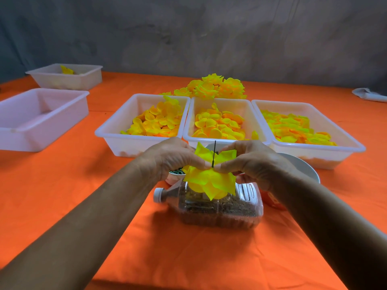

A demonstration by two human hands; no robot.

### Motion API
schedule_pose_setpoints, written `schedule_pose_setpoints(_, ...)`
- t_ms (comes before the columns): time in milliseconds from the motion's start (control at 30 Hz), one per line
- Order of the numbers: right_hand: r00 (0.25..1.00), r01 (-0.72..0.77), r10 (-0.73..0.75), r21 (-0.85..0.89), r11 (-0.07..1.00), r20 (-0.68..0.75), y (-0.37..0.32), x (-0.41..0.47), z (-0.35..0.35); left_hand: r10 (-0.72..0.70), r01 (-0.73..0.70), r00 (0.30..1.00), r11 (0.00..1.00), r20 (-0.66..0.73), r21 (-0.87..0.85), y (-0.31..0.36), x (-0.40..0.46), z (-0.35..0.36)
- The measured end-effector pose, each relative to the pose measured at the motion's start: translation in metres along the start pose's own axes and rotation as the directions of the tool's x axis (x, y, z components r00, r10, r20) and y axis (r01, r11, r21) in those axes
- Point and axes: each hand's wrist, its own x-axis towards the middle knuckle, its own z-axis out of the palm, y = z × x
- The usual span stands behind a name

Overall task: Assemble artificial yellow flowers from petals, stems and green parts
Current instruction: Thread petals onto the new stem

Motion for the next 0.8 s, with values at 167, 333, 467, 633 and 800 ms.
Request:
schedule_pose_setpoints(167, 0.998, -0.060, 0.059, 0.056, 0.997, 0.023, 0.008, 0.002, -0.002, 0.003, -0.002, 0.999, 0.999, -0.039, 0.033, -0.005, 0.004, -0.001)
schedule_pose_setpoints(333, 0.998, -0.066, 0.066, 0.069, 0.995, 0.002, 0.010, 0.001, -0.001, 0.066, -0.056, 0.992, 0.994, -0.103, 0.092, -0.007, -0.002, 0.000)
schedule_pose_setpoints(467, 0.998, -0.050, 0.051, 0.018, 0.999, -0.044, 0.011, -0.003, 0.000, 0.313, -0.285, 0.923, 0.947, -0.224, 0.149, -0.011, -0.008, 0.001)
schedule_pose_setpoints(633, 0.996, -0.027, 0.029, 0.032, 0.999, -0.082, 0.011, -0.003, 0.000, 0.531, -0.504, 0.841, 0.839, -0.102, 0.206, -0.012, -0.017, 0.005)
schedule_pose_setpoints(800, 0.997, -0.016, 0.018, 0.029, 0.999, -0.074, 0.010, -0.001, 0.000, 0.515, -0.499, 0.843, 0.856, -0.157, 0.133, -0.017, -0.017, 0.010)
